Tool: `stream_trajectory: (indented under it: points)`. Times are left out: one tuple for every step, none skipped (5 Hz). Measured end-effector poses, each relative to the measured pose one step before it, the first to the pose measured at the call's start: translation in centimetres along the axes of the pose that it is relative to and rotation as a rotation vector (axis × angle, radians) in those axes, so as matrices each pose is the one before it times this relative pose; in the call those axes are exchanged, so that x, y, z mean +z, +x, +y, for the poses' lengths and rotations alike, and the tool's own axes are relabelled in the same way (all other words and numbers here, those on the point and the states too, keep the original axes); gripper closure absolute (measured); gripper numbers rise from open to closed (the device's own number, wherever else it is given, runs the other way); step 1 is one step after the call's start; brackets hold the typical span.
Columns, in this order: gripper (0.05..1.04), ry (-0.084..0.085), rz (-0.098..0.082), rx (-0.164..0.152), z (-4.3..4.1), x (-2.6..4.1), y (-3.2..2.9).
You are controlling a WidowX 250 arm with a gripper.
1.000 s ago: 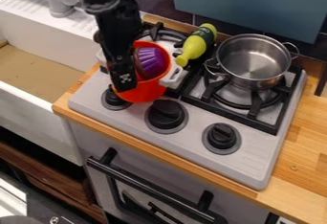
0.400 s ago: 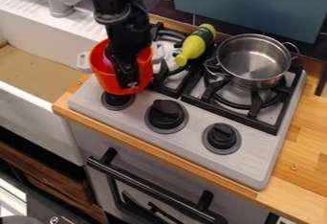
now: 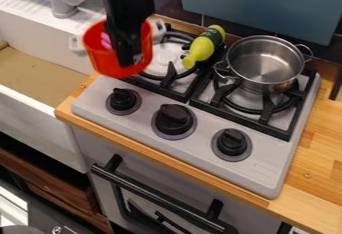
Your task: Moving red bucket to right burner
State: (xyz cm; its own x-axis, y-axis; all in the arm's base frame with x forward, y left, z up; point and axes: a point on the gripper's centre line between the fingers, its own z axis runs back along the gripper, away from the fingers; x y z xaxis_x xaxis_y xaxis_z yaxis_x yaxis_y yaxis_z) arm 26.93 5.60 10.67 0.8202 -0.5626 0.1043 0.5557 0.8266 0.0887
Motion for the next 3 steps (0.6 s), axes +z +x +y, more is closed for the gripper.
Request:
stream_trajectory:
  points:
    - [1.029, 0.0208, -0.032, 0.0745, -0.165, 2.329, 2.015]
    - [1.029, 0.0235, -0.0191, 0.0206, -0.898, 0.98, 2.793]
    - [1.029, -0.0397, -0.0161, 0.0023, -1.646, -1.039, 2.322]
